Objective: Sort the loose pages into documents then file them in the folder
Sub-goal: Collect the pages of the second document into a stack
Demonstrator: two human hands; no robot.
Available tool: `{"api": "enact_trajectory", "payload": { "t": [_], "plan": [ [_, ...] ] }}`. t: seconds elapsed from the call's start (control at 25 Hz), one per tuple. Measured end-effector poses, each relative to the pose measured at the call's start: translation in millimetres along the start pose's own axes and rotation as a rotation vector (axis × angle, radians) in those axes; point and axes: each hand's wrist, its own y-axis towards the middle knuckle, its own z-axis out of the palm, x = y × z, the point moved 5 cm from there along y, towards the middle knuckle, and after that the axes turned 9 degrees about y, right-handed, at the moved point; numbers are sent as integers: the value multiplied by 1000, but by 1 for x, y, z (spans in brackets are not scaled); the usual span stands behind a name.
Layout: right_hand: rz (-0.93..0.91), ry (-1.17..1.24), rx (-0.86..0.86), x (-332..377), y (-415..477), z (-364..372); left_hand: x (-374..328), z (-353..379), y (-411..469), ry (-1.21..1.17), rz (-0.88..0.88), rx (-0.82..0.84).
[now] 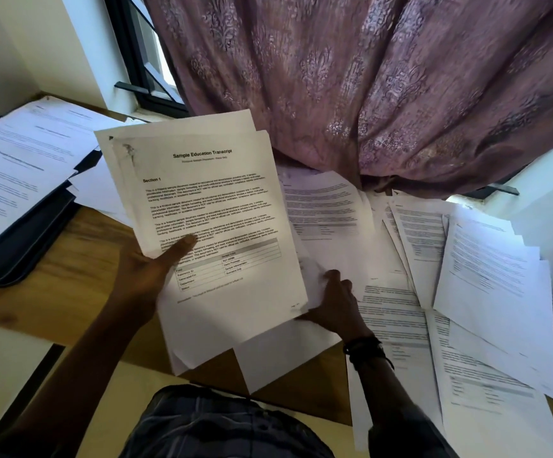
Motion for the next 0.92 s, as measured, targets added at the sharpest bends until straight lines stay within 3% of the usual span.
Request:
{"api": "enact_trajectory", "payload": {
  "t": [0.16,0.36,0.52,0.6,0.72,0.92],
  "plan": [
    [-15,55,18,1,9,-8,10,4,-9,-61,-108,37],
    [-190,865,190,17,-15,-26,25,16,-25,-105,-238,120],
    [-174,1284,280,13,-37,-33,42,32,-33,-93,-357,159],
    [-96,1314,264,6,-48,-36,48,42,-36,-112,-435,200],
    [-70,1157,227,4,-69,-49,46,65,-43,-137,-486,279],
    [-77,1159,142,-6,-91,-70,38,98,-44,-71,-415,332]
  ]
}}
